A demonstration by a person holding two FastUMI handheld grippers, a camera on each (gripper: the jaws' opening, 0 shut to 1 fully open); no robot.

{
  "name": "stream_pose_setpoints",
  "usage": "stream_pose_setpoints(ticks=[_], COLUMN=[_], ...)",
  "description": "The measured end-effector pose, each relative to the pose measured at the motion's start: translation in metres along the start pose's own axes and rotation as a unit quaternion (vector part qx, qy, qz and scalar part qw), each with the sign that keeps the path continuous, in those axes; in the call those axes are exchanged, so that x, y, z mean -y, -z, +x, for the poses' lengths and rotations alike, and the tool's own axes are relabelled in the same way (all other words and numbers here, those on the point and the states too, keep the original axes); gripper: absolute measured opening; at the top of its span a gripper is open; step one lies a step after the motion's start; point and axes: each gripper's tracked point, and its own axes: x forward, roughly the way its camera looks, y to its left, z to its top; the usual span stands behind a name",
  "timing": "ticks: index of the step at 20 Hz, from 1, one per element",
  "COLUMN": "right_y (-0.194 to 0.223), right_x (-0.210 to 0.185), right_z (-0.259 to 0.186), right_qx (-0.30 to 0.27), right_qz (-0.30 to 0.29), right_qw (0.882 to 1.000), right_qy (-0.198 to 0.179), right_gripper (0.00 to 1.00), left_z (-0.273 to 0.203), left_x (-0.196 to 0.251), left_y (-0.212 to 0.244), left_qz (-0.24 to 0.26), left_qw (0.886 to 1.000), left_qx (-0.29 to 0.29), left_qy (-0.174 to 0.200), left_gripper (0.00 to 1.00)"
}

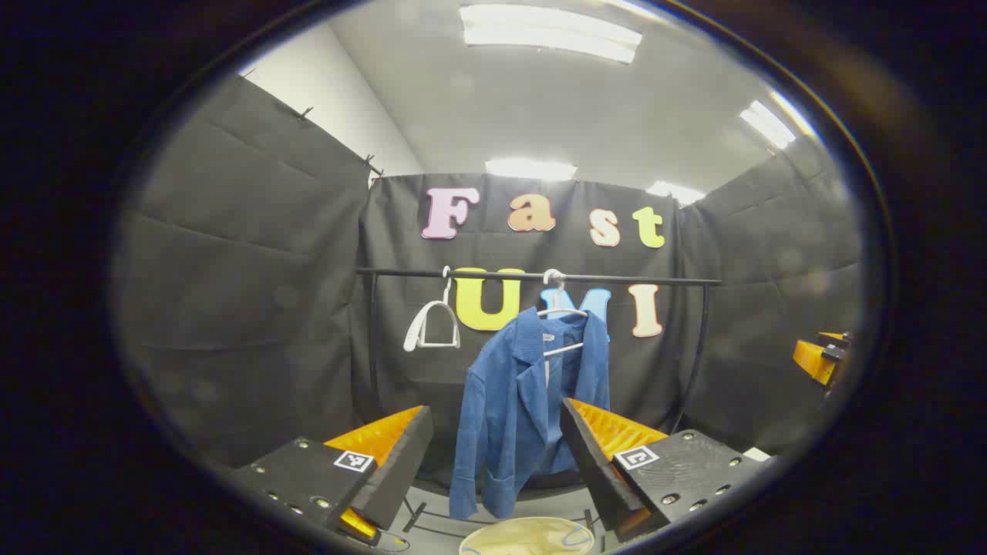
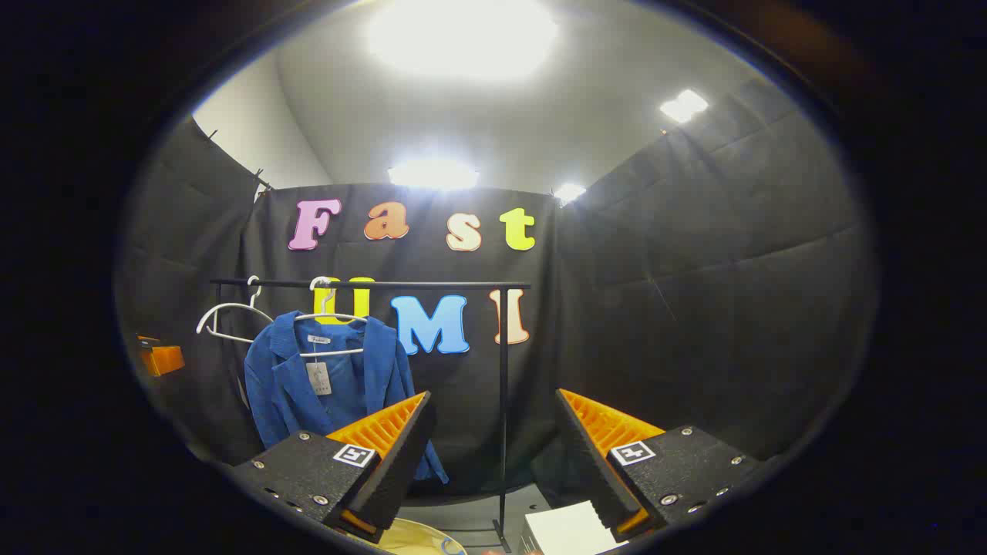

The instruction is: Grasp the clothes on the hanger with both hands and then place them into the laundry hamper below.

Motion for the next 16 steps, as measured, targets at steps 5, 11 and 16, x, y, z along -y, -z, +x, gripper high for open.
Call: stream_pose_setpoints(ticks=[5,11,16], right_y=[0.002,0.010,0.014], right_x=[-0.017,-0.023,-0.024], right_z=[0.005,0.008,0.015], right_qx=[-0.003,-0.017,-0.018], right_qz=[0.010,0.013,0.023], right_qw=[1.000,0.999,0.999], right_qy=[-0.011,-0.025,-0.033], right_gripper=[0.95,0.95,0.95], left_z=[-0.001,0.005,0.003], left_x=[0.006,0.028,0.035], left_y=[-0.004,0.008,0.005], left_qz=[0.013,0.022,0.027], left_qw=[1.000,0.999,0.999], left_qx=[0.008,-0.002,-0.003], left_qy=[0.011,0.026,0.024], left_gripper=[0.97,0.97,0.97])
